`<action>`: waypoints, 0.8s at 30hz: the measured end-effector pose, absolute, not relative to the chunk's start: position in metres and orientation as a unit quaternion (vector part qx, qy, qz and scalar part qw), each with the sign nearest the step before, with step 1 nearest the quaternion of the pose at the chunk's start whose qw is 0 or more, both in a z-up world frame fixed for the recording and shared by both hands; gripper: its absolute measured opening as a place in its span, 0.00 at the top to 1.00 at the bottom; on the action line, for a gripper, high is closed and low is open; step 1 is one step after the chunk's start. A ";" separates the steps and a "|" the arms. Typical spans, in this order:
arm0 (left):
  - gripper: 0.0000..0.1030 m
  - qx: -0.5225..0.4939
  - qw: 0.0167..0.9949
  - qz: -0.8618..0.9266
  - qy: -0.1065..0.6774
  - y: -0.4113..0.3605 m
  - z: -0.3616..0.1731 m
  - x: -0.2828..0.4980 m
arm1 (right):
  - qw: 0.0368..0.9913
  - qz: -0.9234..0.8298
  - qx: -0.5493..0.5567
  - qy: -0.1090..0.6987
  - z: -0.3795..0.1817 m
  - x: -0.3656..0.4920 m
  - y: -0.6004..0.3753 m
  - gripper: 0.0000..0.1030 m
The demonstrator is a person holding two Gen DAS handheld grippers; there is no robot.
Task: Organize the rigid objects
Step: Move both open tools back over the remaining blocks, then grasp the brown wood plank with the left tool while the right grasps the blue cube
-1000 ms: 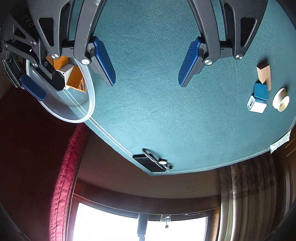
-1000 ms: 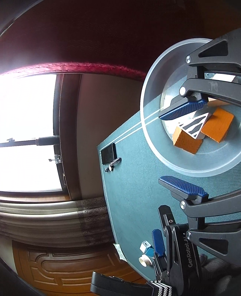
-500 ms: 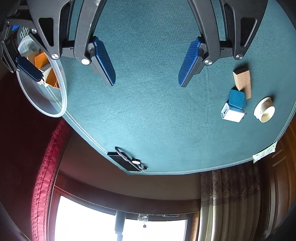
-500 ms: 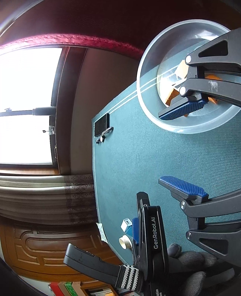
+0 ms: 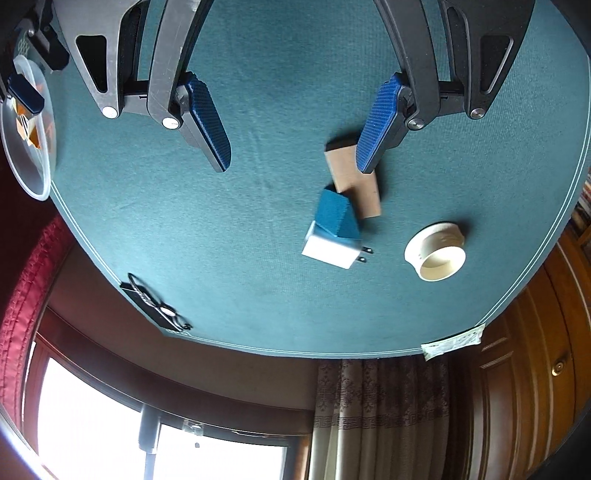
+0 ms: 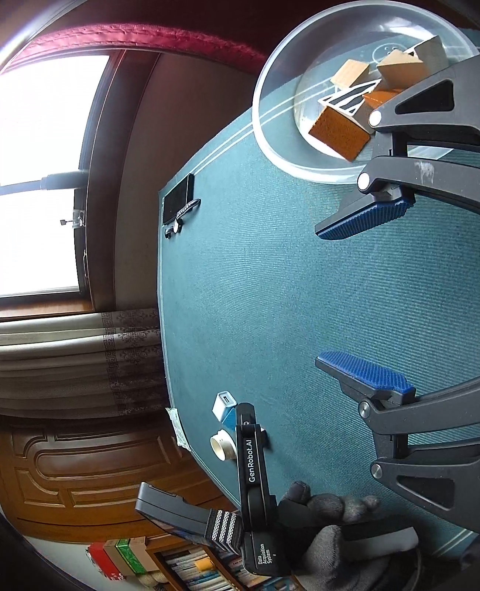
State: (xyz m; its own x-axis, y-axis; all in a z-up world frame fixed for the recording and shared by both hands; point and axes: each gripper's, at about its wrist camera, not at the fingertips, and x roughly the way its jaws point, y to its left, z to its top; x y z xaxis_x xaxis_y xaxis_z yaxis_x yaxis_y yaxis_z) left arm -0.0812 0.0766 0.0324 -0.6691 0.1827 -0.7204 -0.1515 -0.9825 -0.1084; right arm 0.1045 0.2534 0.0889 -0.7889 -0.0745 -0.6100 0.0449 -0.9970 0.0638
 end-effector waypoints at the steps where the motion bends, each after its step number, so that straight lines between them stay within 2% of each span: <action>1: 0.31 -0.399 0.083 0.913 -0.019 0.072 0.030 -0.084 | 0.038 -0.944 0.328 -0.024 0.088 0.103 0.249 0.36; 19: 0.31 -0.414 0.027 0.910 -0.024 0.042 0.010 -0.120 | 0.064 -0.935 0.348 -0.016 0.078 0.097 0.227 0.36; 21: 0.36 -0.414 0.032 0.910 -0.018 0.044 0.010 -0.121 | 0.065 -0.934 0.351 -0.017 0.077 0.097 0.227 0.36; 24: 0.63 -0.410 0.039 0.911 0.003 0.051 0.011 -0.122 | 0.065 -0.933 0.353 -0.017 0.076 0.097 0.226 0.36</action>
